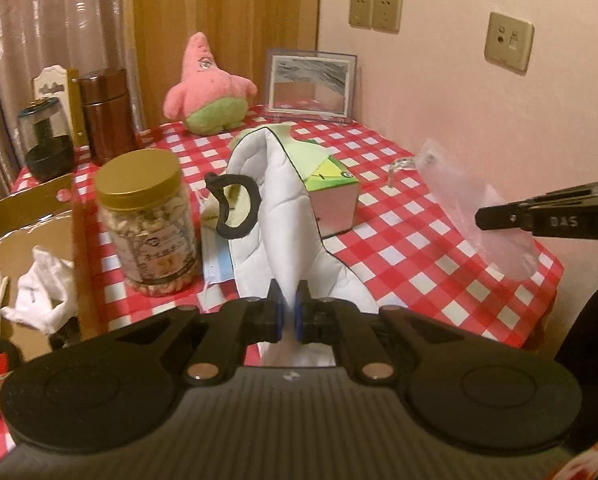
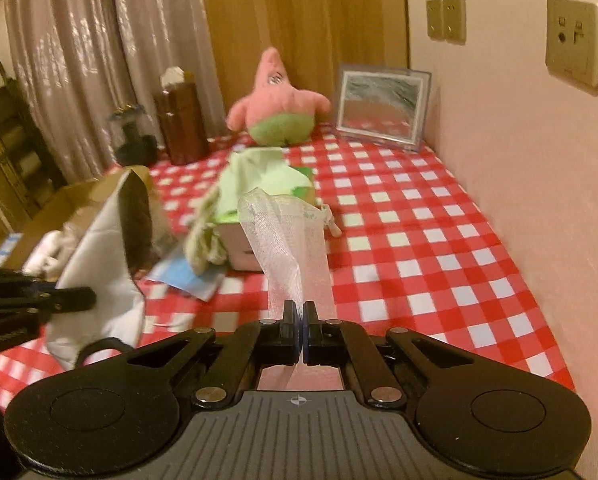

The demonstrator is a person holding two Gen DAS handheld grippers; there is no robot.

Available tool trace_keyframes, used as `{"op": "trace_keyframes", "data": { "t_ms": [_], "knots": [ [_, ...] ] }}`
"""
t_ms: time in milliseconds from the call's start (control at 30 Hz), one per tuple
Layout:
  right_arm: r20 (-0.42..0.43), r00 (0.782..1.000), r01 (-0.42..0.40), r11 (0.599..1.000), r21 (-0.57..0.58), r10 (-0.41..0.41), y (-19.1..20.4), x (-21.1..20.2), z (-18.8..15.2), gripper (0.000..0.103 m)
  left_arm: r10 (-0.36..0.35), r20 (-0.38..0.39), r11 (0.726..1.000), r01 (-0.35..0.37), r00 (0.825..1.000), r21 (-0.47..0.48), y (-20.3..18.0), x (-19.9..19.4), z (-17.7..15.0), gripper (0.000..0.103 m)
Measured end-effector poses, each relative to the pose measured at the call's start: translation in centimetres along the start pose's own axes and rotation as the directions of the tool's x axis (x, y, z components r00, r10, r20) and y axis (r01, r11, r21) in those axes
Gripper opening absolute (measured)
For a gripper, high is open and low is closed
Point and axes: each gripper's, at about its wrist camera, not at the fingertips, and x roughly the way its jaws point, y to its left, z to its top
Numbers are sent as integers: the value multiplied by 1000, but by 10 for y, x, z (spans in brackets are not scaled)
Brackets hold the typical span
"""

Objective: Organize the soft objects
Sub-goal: 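Lift and carry the white cloth and mesh bag over the cardboard box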

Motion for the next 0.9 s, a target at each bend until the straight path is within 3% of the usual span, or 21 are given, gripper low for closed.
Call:
{"op": "trace_keyframes", "data": {
  "t_ms": [433, 667, 900],
  "knots": [
    [35, 986, -164, 986, -39, 165, 73, -22, 16, 1, 113, 40, 993, -111, 993, -43, 30, -61, 5, 5],
    [10, 958, -286, 954, -85, 288, 132, -4, 29, 1, 198, 43, 978, -195, 979, -71, 70, -94, 7, 5],
    [-27, 918, -396, 915, -82, 395, 190, 27, 43, 1, 298, -2, 952, -297, 955, -73, 126, -112, 2, 5]
  ]
}}
